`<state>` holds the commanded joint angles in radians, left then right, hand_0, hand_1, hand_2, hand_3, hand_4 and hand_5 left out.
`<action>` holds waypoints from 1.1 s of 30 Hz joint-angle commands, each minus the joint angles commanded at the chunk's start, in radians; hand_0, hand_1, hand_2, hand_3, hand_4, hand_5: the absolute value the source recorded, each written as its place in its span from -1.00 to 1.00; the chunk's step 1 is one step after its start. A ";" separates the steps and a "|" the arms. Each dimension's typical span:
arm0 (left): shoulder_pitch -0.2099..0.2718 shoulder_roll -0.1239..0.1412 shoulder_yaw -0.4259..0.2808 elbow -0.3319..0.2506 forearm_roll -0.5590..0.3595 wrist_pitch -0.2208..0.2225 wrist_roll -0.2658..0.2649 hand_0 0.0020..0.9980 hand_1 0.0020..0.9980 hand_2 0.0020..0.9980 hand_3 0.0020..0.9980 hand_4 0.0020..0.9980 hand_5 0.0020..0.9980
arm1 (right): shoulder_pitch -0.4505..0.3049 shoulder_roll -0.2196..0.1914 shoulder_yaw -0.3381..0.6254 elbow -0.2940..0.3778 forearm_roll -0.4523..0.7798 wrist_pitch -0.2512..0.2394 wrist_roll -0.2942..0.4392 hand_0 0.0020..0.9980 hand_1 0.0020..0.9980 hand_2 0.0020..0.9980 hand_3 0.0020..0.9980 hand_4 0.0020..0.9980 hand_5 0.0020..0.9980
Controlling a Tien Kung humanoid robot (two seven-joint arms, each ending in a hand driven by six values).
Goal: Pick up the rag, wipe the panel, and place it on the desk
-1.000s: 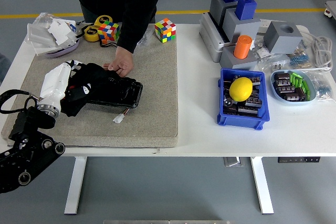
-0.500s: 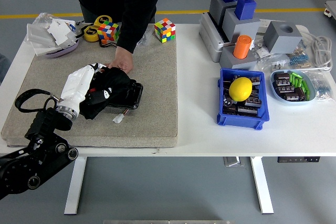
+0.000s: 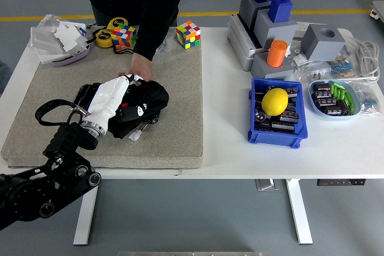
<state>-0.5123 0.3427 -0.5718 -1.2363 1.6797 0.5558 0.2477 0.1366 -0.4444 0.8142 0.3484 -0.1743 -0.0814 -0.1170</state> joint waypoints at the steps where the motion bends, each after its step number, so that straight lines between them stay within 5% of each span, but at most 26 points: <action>1: -0.001 0.001 0.006 0.000 -0.003 -0.001 0.001 -0.63 -0.78 0.19 0.36 0.02 -1.00 | 0.000 0.000 0.001 0.000 0.000 -0.001 0.000 0.45 0.28 0.35 0.24 1.00 0.22; 18: 0.020 0.005 -0.028 0.025 0.001 0.000 -0.003 -0.63 -0.78 0.19 0.36 0.03 -1.00 | -0.004 0.000 0.005 0.003 -0.002 -0.001 -0.002 0.45 0.27 0.36 0.24 1.00 0.22; 33: 0.046 0.044 -0.095 0.061 0.010 -0.002 -0.010 -0.63 -0.78 0.19 0.36 0.03 -1.00 | -0.006 0.004 0.017 0.005 -0.011 -0.004 -0.005 0.45 0.27 0.35 0.24 1.00 0.22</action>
<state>-0.4663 0.3872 -0.6671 -1.1751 1.6896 0.5541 0.2375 0.1308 -0.4407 0.8311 0.3535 -0.1858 -0.0851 -0.1223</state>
